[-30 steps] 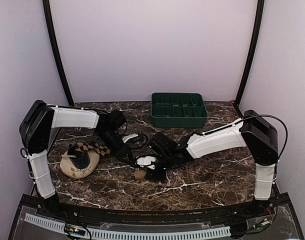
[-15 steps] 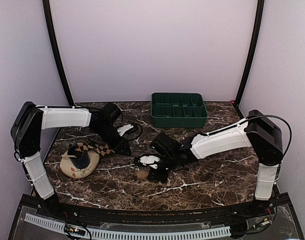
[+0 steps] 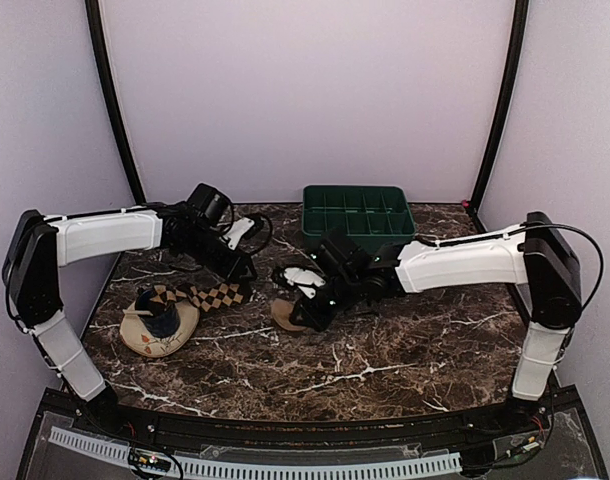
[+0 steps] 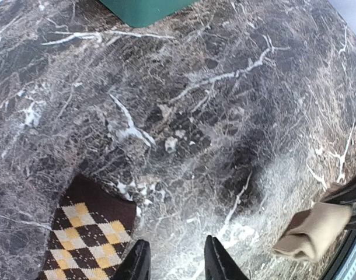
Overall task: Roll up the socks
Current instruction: Pick up the sock from the center of the board, then place the sock in the storage box.
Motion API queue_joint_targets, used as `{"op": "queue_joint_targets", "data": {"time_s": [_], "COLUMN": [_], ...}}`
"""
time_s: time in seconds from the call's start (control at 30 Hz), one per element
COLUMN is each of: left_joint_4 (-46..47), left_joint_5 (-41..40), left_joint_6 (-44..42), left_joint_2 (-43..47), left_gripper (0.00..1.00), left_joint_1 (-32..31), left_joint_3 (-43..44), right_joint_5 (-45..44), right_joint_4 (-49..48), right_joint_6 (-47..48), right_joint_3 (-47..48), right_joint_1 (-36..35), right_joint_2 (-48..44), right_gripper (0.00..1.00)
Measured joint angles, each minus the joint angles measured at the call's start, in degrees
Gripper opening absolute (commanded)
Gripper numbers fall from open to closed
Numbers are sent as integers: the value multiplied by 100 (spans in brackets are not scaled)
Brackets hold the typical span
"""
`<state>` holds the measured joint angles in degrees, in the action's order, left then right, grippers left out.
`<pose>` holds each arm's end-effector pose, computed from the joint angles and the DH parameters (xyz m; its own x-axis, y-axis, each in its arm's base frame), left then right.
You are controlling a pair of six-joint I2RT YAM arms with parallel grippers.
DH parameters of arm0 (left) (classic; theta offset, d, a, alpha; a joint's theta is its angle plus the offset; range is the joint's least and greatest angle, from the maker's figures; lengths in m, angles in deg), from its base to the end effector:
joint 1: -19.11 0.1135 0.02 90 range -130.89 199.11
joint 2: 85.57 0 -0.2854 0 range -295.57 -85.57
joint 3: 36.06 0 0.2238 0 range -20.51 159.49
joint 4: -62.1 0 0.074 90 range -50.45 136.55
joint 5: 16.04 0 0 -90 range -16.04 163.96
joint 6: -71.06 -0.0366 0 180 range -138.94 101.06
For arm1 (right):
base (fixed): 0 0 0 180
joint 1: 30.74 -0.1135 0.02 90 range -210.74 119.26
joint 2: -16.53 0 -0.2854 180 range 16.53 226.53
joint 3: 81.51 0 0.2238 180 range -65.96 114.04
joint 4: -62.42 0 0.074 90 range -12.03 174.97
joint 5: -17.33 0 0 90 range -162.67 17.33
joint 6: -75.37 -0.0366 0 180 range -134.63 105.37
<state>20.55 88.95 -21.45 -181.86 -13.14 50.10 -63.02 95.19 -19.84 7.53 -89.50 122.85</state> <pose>0.2820 -0.1891 0.2720 -0.6344 0.4503 -0.6283 0.6795 0.7123 -0.1756 0.1942 0.3320 0.2365 -0.4775 -0.6147 -0.6278 -0.8589 0.4770 0.1863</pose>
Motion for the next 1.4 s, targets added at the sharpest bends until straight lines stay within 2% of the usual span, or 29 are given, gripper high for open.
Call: {"op": "queue_joint_targets", "data": {"time_s": [0.33, 0.63, 0.83, 1.4], "left_joint_4": [269, 693, 1005, 1825], "left_joint_5": [-291, -433, -442, -741], "left_joint_6": [140, 297, 428, 667], "left_joint_2": [166, 278, 208, -278], "left_gripper": [37, 37, 38, 39], "left_joint_1": [17, 24, 24, 24], "left_joint_3": [-120, -205, -203, 4], "right_joint_5": [-1167, -2400, -3086, -3589], "right_joint_4": [24, -4, -195, 44], "right_joint_6": [-487, -538, -452, -400], "right_joint_3": [1222, 1729, 2006, 3165], "right_joint_1": [621, 1373, 1888, 2837], "right_joint_2": [-208, -170, 275, 1659], "right_gripper": [0, 0, 0, 0]}}
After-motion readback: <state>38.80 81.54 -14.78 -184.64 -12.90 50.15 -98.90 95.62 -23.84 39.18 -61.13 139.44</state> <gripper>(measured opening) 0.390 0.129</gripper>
